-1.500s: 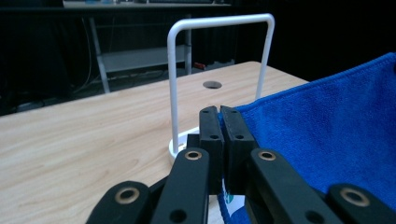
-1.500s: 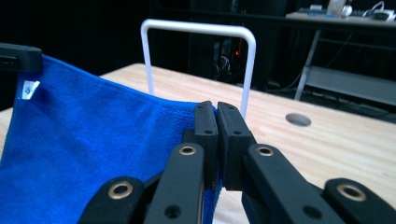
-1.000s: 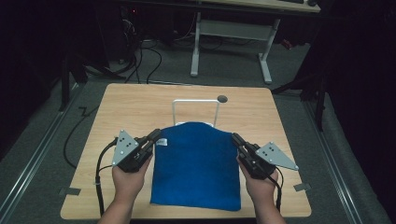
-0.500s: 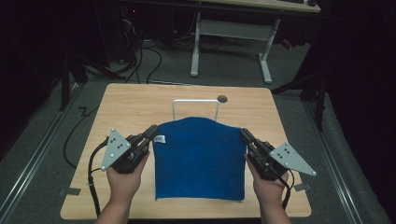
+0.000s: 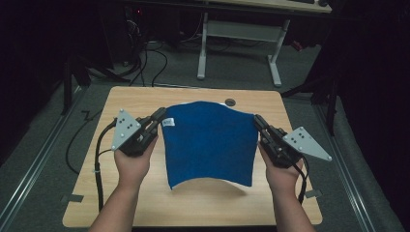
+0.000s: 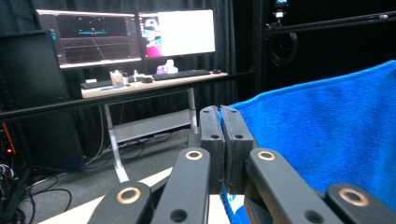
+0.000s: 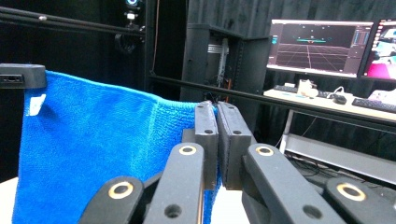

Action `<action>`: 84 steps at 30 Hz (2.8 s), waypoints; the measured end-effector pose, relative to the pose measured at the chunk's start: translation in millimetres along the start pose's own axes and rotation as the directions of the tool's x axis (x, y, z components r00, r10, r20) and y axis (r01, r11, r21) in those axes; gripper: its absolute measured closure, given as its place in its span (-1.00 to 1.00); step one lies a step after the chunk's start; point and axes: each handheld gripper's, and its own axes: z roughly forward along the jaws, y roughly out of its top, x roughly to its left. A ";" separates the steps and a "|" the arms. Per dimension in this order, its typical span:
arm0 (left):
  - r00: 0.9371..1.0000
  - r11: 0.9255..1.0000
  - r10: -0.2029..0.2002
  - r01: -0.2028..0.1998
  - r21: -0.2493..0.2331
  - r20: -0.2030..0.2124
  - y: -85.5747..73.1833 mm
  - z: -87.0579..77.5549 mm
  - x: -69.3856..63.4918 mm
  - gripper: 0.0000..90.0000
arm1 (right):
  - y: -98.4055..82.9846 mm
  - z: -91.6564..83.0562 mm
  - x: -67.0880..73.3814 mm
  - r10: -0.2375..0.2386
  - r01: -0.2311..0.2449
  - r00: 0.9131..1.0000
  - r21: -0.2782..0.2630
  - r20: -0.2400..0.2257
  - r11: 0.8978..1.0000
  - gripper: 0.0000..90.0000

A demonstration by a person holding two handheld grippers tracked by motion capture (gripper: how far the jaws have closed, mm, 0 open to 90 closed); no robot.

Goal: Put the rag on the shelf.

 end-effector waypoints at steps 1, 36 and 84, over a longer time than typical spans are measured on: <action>1.000 1.000 0.000 0.000 0.001 -0.006 2.2 3.6 3.2 0.98 | 1.0 2.0 -1.6 0.003 -0.003 1.000 0.000 0.002 1.000 0.95; 0.981 0.990 0.113 -0.098 0.100 -0.160 38.8 87.7 78.8 0.98 | 37.6 109.5 -40.7 -0.004 -0.003 0.996 0.082 0.088 0.997 0.96; 0.998 0.852 0.025 0.007 0.523 -0.054 -117.2 143.8 89.6 0.98 | -99.2 174.5 -75.1 0.014 -0.039 0.998 0.439 0.060 0.898 0.95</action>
